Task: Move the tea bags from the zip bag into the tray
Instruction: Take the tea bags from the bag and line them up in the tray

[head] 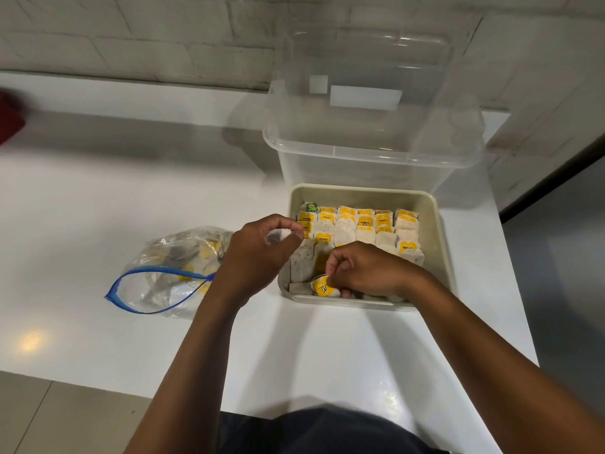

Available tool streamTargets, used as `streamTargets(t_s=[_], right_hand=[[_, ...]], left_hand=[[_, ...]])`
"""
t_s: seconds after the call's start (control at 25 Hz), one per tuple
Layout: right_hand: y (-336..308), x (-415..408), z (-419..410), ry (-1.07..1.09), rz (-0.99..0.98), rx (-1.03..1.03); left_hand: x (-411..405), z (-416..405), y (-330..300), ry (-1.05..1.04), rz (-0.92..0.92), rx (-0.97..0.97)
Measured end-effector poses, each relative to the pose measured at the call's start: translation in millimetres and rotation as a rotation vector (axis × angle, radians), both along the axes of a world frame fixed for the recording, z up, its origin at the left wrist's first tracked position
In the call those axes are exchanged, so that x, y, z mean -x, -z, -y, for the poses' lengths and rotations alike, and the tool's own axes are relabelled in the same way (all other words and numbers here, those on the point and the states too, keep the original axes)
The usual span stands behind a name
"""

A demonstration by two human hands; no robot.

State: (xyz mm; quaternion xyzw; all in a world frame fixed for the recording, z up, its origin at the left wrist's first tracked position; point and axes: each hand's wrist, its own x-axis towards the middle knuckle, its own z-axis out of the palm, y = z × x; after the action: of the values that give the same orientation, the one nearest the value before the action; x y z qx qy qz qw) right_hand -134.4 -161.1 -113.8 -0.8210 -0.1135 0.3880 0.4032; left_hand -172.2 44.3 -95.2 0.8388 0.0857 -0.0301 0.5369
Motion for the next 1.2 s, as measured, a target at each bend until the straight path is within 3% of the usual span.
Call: streamTargets(t_s=[0.24, 0.44, 0.8, 0.92, 0.96, 1.04, 1.2], right_hand=[[5.8, 0.8, -11.8, 0.193, 0.038, 0.081], [15.2, 0.7, -14.2, 0.233, 0.295, 0.176], [10.6, -1.3, -15.7, 0.288, 0.104, 0.296], [6.5, -3.0, -6.1, 0.072, 0.551, 0.440], [3.8, -3.8, -3.7, -0.046, 0.659, 0.396], [-3.8, -5.6, -4.5, -0.268, 0.662, 0.273], [2.4, -7.3, -20.9, -0.522, 0.646, 0.309]], left_hand=[[-0.9, 1.5, 1.3, -0.013, -0.032, 0.081], [0.2, 1.9, 1.0, -0.017, -0.026, 0.047], [-0.1, 3.9, -1.0, -0.008, -0.035, 0.042], [-0.1, 3.3, -0.3, -0.007, -0.038, 0.027], [-0.1, 2.7, 0.3, -0.010, -0.038, 0.026], [0.1, 2.2, 1.7, -0.011, -0.043, 0.032], [-0.2, 3.0, 2.1, 0.002, -0.043, 0.017]])
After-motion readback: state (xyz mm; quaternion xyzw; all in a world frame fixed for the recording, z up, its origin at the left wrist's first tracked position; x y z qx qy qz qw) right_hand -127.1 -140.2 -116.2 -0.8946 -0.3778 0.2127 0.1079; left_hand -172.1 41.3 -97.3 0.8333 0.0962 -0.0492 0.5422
